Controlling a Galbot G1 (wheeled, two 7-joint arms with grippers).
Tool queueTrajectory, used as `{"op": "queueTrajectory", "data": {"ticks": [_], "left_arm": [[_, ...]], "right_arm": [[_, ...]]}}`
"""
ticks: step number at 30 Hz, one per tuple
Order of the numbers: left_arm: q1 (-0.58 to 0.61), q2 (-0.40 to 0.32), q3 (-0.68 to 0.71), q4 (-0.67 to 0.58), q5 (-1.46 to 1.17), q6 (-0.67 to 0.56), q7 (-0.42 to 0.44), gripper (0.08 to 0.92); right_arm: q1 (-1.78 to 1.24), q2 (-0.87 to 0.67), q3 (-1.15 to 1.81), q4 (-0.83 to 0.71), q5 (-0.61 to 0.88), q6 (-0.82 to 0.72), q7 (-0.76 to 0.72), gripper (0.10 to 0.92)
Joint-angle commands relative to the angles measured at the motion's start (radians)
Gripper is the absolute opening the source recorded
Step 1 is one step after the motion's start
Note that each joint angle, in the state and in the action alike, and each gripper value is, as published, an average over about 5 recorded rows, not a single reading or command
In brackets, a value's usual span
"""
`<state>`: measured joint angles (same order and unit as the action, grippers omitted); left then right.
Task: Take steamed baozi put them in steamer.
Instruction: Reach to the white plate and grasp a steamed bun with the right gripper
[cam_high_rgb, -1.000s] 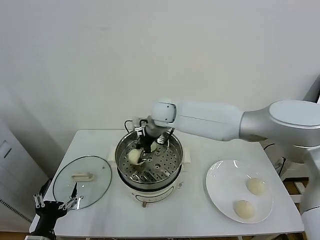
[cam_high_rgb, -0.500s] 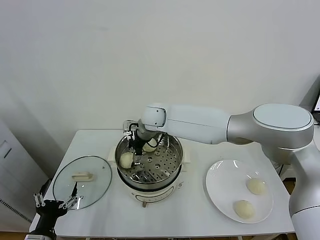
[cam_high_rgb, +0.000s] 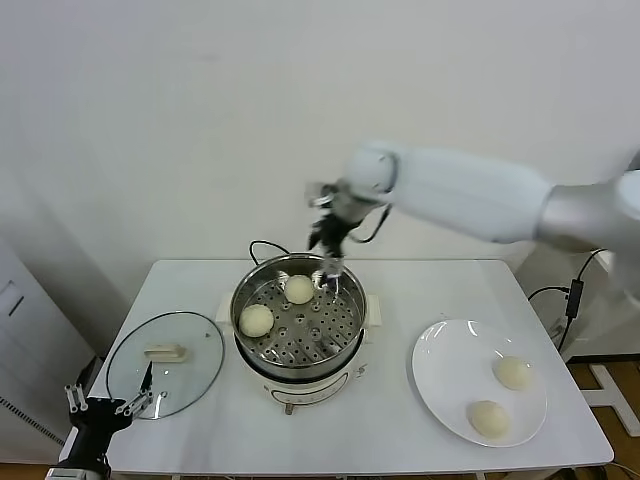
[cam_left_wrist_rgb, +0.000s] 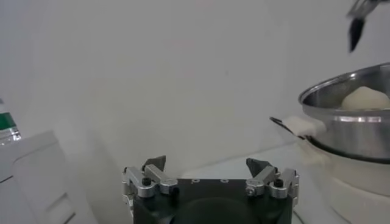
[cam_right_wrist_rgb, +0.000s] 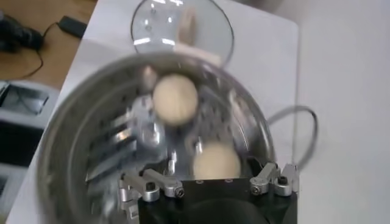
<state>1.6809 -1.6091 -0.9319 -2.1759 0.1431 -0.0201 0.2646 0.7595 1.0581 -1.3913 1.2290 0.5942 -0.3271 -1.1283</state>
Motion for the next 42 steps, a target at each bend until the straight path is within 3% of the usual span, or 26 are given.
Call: {"op": "queueTrajectory", "data": {"ticks": [1, 7, 14, 42], "left_arm": [[-0.001, -0.011, 0.012, -0.015, 0.010, 0.004, 0.001, 0.823], [0.002, -0.022, 0.020, -0.031, 0.032, 0.005, 0.001, 0.823], [0.008, -0.033, 0.022, -0.043, 0.051, 0.007, 0.001, 0.823], [0.022, -0.043, 0.021, -0.034, 0.065, 0.004, 0.003, 0.823]], "right_arm": [[0.076, -0.398, -0.106, 0.120, -0.238, 0.164, -0.200, 0.823], [-0.134, -0.576, -0.065, 0.234, -0.432, 0.243, -0.158, 0.823], [-0.389, -0.661, 0.071, 0.296, -0.511, 0.260, -0.151, 0.823], [-0.670, -0.597, 0.276, 0.215, -0.603, 0.272, -0.109, 0.823]]}}
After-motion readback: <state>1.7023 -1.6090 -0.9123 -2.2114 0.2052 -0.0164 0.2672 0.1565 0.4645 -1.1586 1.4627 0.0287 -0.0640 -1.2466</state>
